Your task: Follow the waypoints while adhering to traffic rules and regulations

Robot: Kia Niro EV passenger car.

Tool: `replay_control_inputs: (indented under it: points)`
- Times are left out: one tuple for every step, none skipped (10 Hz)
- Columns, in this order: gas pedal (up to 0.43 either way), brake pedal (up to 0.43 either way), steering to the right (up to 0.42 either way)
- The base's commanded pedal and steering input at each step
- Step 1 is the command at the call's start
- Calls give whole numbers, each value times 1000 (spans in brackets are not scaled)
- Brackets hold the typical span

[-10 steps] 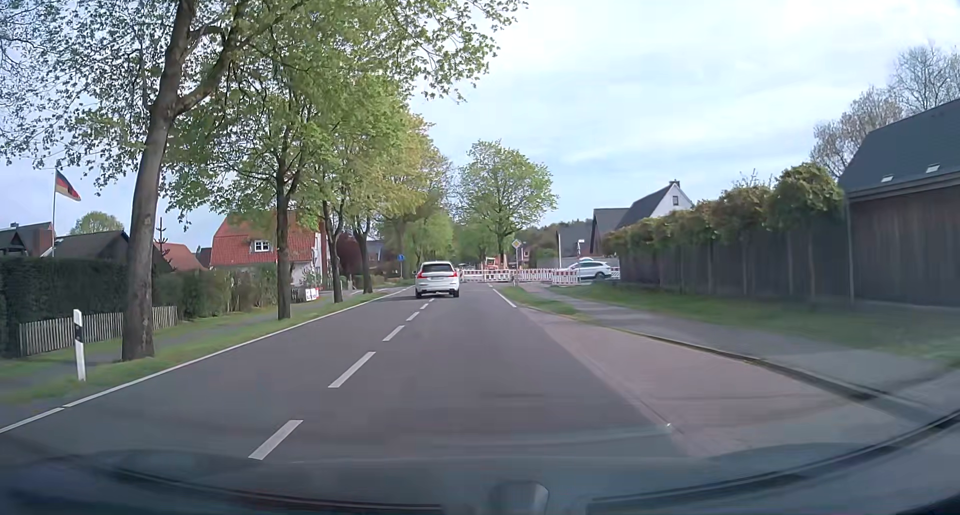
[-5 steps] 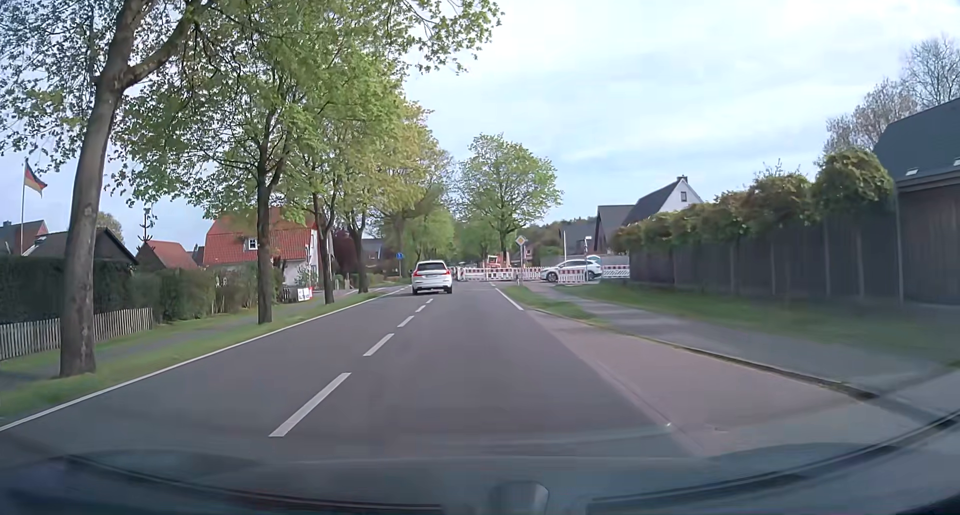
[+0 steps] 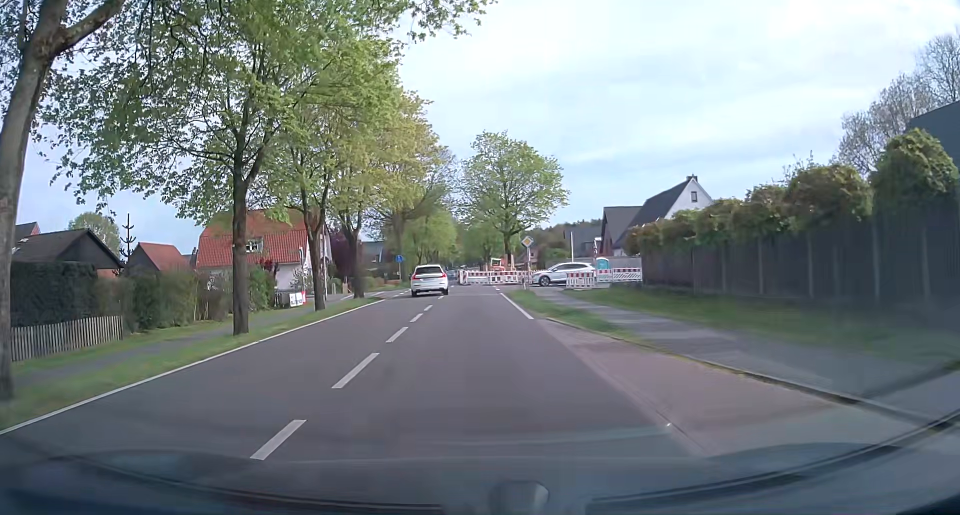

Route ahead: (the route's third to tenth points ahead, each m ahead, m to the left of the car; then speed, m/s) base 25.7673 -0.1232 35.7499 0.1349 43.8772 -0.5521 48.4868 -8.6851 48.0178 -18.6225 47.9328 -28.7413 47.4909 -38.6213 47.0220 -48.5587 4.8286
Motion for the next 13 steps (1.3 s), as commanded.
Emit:
replay_control_inputs:
  points:
    - [0, 0, -16]
    - [0, 0, -16]
    - [0, 0, -16]
    - [8, 0, -16]
    - [20, 0, -16]
    - [67, 0, -16]
    - [79, 0, -16]
    - [79, 0, -16]
    - [98, 0, -16]
    - [98, 0, -16]
    - [98, 0, -15]
    - [98, 0, -13]
    - [98, 0, -13]
